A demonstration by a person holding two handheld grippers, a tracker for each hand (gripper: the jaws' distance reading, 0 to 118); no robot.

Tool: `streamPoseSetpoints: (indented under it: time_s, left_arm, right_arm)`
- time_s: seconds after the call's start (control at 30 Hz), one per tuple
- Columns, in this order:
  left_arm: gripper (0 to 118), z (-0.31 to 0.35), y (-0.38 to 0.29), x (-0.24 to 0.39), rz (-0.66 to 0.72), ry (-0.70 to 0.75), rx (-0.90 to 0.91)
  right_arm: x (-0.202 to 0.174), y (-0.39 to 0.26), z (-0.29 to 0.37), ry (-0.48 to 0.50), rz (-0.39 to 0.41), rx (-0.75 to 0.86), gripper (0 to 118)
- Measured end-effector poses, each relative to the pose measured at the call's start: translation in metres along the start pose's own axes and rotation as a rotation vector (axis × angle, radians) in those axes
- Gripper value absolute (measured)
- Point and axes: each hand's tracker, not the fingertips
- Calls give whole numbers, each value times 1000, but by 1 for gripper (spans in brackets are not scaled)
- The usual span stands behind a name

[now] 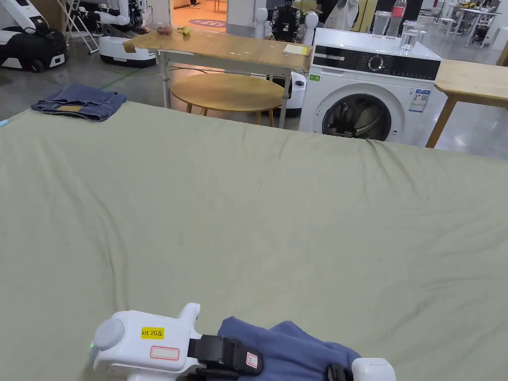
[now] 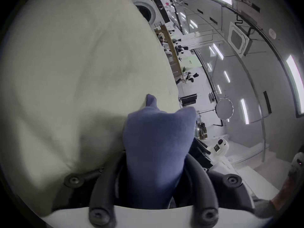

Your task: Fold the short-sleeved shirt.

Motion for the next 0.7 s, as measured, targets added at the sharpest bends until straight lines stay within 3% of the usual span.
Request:
streamPoseSetpoints:
  time_s: [0.1, 0.2, 0.4, 0.7]
  left_arm:
    - [28, 8, 5, 7, 41, -17, -2]
    - [28, 27, 11, 23, 32, -1, -4]
    - [28, 105, 38, 55, 0, 86, 20]
    - [28, 265, 82, 87, -15, 405, 90]
  right_arm:
    - [-5, 8, 10, -44, 88, 80, 0]
    - [2, 25, 15, -99, 119, 152, 0]
    - [19, 59, 3, -107, 63, 171, 0]
    - [-9, 86, -13, -50, 15, 234, 0]
